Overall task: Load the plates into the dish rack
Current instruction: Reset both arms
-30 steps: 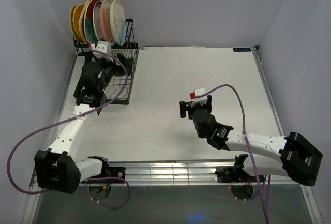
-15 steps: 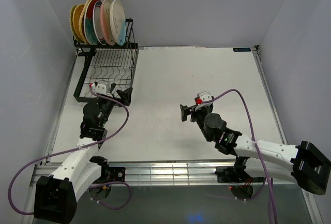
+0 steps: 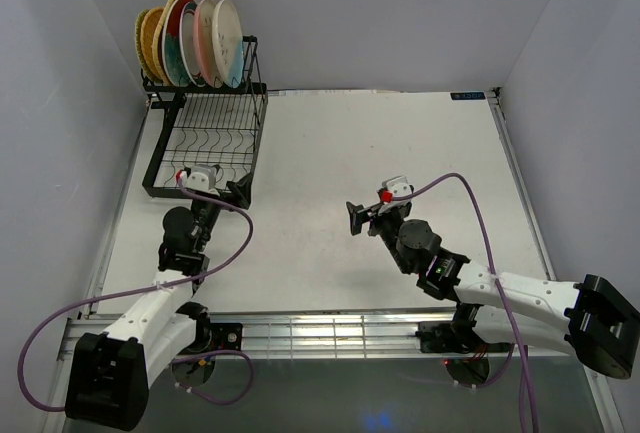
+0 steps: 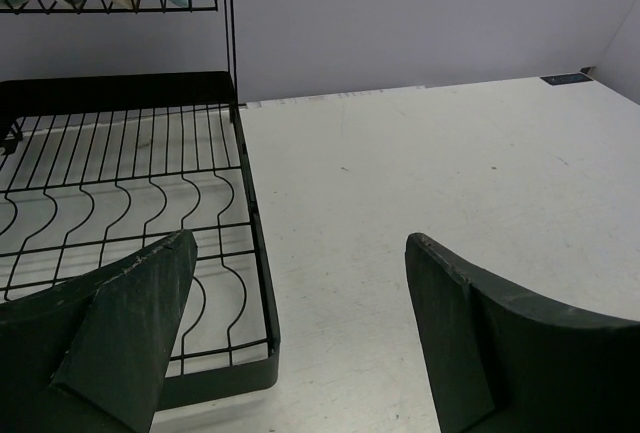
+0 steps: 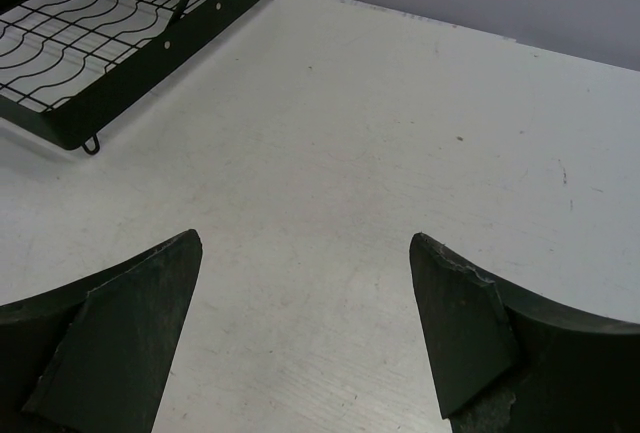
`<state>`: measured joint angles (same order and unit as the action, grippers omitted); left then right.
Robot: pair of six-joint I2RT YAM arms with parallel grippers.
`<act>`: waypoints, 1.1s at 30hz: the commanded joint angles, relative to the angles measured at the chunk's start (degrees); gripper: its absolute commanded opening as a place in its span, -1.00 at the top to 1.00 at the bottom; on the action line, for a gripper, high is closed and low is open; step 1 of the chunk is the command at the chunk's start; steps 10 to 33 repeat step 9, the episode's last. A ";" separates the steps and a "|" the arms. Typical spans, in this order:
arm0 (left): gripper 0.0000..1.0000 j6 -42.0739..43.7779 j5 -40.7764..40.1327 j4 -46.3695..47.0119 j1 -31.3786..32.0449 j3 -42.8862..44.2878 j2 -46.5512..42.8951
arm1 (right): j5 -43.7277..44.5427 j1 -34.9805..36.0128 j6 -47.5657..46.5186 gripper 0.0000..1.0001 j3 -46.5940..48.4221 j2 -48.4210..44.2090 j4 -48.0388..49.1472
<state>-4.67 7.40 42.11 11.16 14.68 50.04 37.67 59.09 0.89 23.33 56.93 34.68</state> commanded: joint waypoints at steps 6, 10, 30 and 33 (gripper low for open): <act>-0.90 0.62 -1.95 1.40 0.09 0.35 -0.30 | -4.09 -0.03 -0.62 -0.80 -0.83 -0.85 5.05; -0.90 0.54 -2.56 1.40 0.09 0.35 -0.47 | -6.90 -0.03 -0.62 -0.80 -1.01 -0.59 6.10; -0.90 0.54 -2.56 1.40 0.09 0.35 -0.47 | -6.90 -0.03 -0.62 -0.80 -1.01 -0.59 6.10; -0.90 0.54 -2.56 1.40 0.09 0.35 -0.47 | -6.90 -0.03 -0.62 -0.80 -1.01 -0.59 6.10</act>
